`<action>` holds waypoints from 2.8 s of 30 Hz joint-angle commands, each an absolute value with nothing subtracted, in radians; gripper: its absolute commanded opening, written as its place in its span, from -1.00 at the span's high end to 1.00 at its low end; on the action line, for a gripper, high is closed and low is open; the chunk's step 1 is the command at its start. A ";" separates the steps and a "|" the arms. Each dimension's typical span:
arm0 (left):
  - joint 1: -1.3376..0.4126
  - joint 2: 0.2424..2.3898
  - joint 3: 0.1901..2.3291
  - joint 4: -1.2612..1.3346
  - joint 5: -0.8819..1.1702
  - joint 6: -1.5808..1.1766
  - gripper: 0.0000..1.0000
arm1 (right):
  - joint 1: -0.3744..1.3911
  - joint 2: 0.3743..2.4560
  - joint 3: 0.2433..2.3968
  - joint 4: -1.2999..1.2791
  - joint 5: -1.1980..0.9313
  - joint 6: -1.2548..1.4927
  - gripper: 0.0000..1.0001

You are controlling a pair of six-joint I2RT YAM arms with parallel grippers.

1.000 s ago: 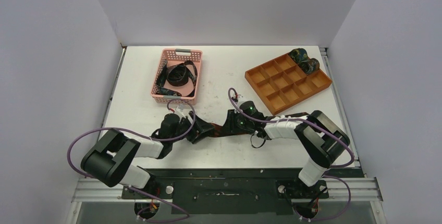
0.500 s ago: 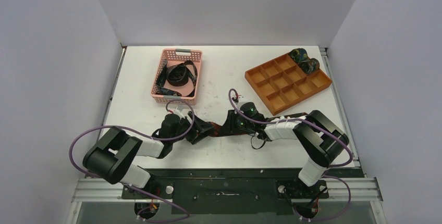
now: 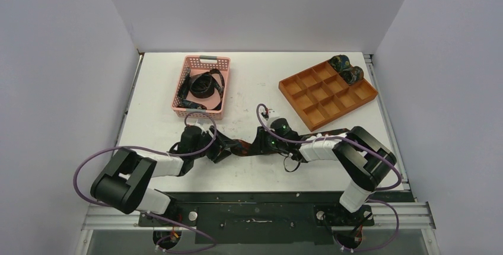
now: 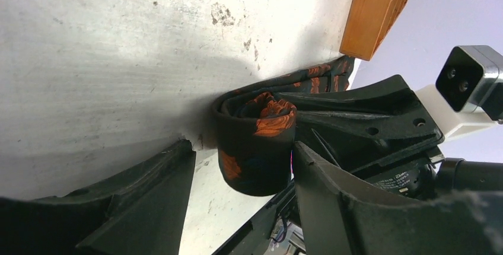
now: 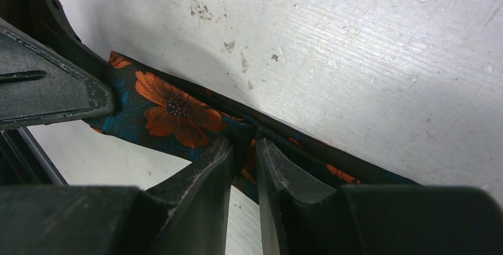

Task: Roll the ties
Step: Roll the tie at the center of the board.

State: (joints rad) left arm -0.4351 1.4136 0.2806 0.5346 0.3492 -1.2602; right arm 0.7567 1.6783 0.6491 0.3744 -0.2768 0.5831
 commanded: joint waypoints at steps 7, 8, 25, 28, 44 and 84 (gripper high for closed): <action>-0.428 1.476 0.348 0.558 0.418 -1.214 -0.19 | 0.782 1.711 0.611 0.264 -0.236 0.541 0.56; -0.429 1.484 0.347 0.572 0.424 -1.213 -0.18 | 0.783 1.710 0.612 0.264 -0.237 0.541 0.56; -0.430 1.366 0.383 0.344 0.345 -1.030 1.00 | 0.811 1.604 0.671 0.193 -0.205 0.596 0.21; -0.432 1.308 0.433 0.150 0.275 -0.945 1.00 | 0.811 1.577 0.689 0.172 -0.188 0.600 0.17; -0.457 1.162 0.713 -0.483 -0.140 -0.603 1.00 | 0.842 1.525 0.663 0.199 -0.089 0.643 0.43; -0.923 1.969 1.416 -1.363 -1.117 -0.807 1.00 | 0.876 1.104 0.304 0.094 -0.016 0.705 0.50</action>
